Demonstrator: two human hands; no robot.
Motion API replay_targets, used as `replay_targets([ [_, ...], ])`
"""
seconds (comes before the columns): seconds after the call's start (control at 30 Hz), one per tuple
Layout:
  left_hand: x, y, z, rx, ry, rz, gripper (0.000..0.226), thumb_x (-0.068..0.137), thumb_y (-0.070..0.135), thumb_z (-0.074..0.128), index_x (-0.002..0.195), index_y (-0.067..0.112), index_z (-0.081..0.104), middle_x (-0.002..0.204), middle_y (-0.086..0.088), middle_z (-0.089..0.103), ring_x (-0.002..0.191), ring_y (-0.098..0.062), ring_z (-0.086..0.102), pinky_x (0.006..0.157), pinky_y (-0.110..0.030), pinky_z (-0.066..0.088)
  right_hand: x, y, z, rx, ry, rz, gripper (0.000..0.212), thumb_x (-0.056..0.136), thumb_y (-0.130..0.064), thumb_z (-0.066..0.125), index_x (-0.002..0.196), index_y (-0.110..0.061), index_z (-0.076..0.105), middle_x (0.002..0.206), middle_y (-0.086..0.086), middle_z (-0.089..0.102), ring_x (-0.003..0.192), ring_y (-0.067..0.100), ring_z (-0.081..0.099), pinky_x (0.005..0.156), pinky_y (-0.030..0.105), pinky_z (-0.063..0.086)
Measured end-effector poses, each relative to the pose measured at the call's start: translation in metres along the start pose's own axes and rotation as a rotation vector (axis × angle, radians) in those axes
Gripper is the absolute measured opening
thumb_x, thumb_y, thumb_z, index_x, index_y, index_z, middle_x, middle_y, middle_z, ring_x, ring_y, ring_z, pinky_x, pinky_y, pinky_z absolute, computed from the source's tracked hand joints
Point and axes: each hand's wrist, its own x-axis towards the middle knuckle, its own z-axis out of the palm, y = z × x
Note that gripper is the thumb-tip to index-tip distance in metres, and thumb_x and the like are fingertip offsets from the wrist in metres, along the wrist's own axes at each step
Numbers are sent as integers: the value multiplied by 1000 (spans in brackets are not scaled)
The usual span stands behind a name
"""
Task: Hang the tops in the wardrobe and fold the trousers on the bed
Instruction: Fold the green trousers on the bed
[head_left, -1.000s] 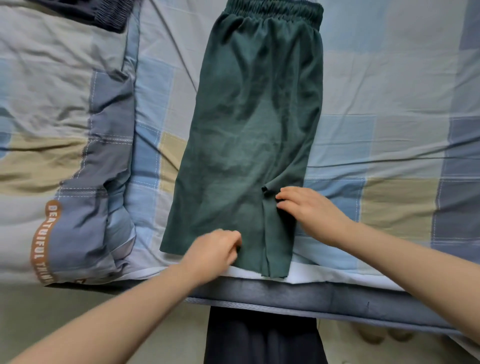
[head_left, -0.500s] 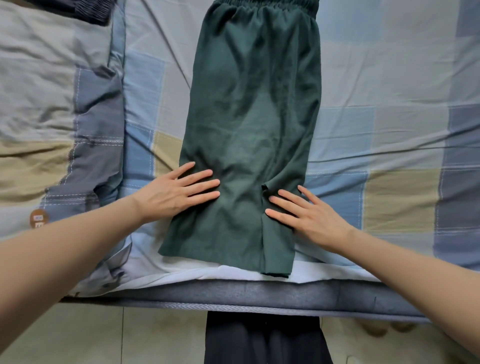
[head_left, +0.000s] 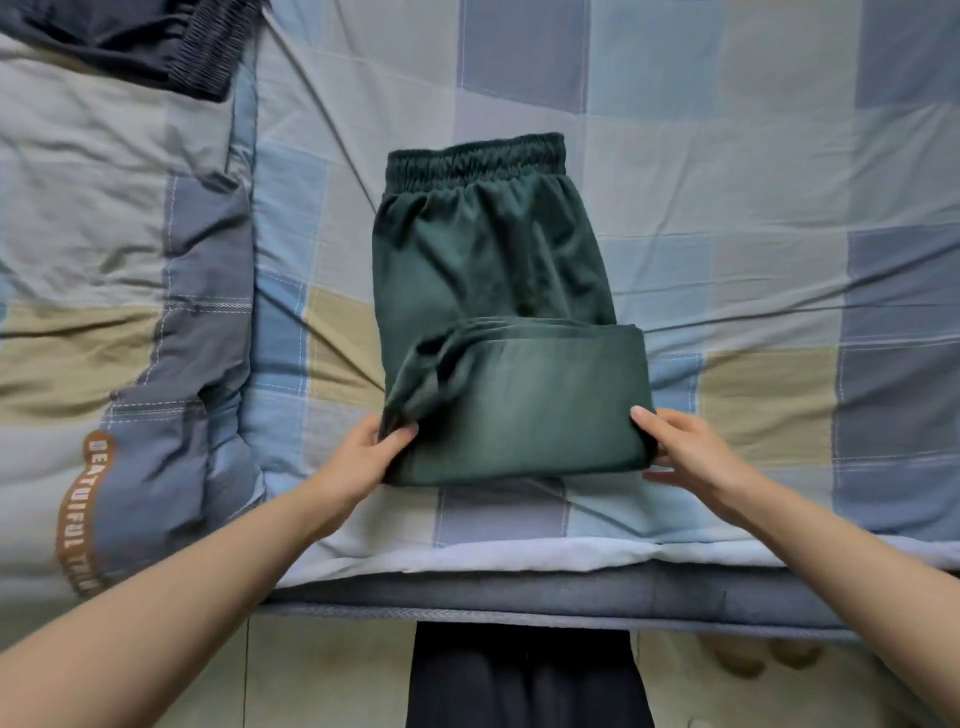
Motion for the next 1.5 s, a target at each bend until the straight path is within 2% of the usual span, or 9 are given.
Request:
replay_targets([
  [0.17,1,-18,5,-50,220,18,16,94,23,63,102,10,68,102,-5,74,101,-21,68,94,-38,50,12,4,13,-104,-18,-22,20,97,-37,51,107,-24,62,108,0,68,102,19,64,92,47,53],
  [0.37,-22,-39,0,-60,240,-110,25,99,21,52,90,9,72,97,-5,74,97,-18,67,92,-33,49,2,3,4,-157,-52,-191,19,99,-26,50,94,-19,66,86,-11,72,74,-3,63,65,16,50],
  [0.57,-46,-50,13,27,149,-259,28,100,19,51,86,3,69,83,-3,74,76,-13,71,69,-21,56,3,32,-9,-132,-130,107,34,97,-28,53,93,4,65,90,11,66,79,15,63,83,37,57],
  [0.67,-58,-67,10,431,270,-2,5,96,13,56,95,9,60,87,0,68,88,-25,64,81,-33,52,1,38,-20,-296,87,-47,15,97,-16,53,85,-9,60,89,13,63,67,12,61,72,33,51],
  [0.77,-59,-72,-9,1108,422,562,38,84,3,48,121,11,51,119,-8,55,109,-29,55,94,-36,40,-1,37,-39,-1009,372,-642,28,86,4,54,111,-7,58,114,14,61,102,31,60,86,40,46],
  [0.87,-52,-58,-13,1673,39,1041,69,76,-2,34,141,17,46,147,-9,46,135,-32,43,106,-47,32,-5,27,-44,-1525,94,-1261,60,80,9,40,136,-10,51,142,17,47,133,35,43,104,47,35],
  [0.93,-32,-51,-15,1918,-227,1139,73,79,0,34,149,20,36,158,-6,30,146,-28,23,113,-51,20,5,25,-43,-1824,-164,-1421,69,81,4,30,146,-19,39,152,11,36,140,31,34,108,49,28],
  [1.13,38,-23,-25,2106,-213,1257,56,96,15,32,152,23,31,159,3,28,147,-20,10,118,-53,10,72,-13,-37,-2083,-212,-1504,60,93,-9,29,149,-27,30,153,-2,36,138,25,39,111,51,22],
  [1.5,6,-32,-6,1822,-107,1145,55,92,11,37,143,27,49,151,0,43,139,-25,40,111,-57,24,51,-9,-36,-1780,-357,-1332,55,93,-12,33,146,-24,39,151,-8,39,141,20,32,113,48,22],
])
